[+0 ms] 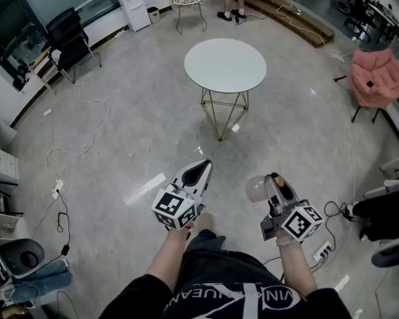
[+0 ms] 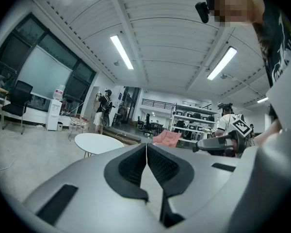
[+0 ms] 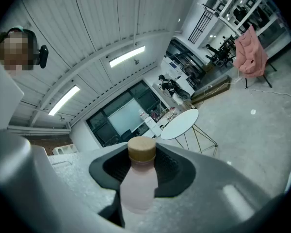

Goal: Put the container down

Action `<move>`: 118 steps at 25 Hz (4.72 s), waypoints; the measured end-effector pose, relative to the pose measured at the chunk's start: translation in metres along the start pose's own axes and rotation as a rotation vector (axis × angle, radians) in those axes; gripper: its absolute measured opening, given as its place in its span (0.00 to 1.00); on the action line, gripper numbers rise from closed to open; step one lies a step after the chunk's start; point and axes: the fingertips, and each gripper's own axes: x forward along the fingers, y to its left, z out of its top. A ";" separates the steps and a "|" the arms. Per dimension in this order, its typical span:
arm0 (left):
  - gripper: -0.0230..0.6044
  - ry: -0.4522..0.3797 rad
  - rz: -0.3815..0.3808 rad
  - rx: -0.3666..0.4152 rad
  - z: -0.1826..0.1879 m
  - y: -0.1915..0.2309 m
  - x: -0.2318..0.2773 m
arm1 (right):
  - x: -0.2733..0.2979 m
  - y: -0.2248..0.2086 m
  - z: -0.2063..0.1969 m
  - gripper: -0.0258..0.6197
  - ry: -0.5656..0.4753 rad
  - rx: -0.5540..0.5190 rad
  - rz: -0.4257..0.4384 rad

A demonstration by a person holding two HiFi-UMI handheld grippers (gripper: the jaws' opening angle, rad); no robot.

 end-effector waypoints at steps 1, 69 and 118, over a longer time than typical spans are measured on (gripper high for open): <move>0.06 0.000 -0.002 -0.002 0.000 0.007 0.003 | 0.007 -0.001 -0.001 0.24 -0.001 0.002 -0.003; 0.06 0.069 0.017 -0.054 0.055 0.283 0.235 | 0.342 -0.126 0.098 0.24 0.023 0.109 -0.002; 0.06 0.222 -0.128 -0.141 0.022 0.369 0.394 | 0.465 -0.234 0.126 0.24 0.054 0.181 -0.145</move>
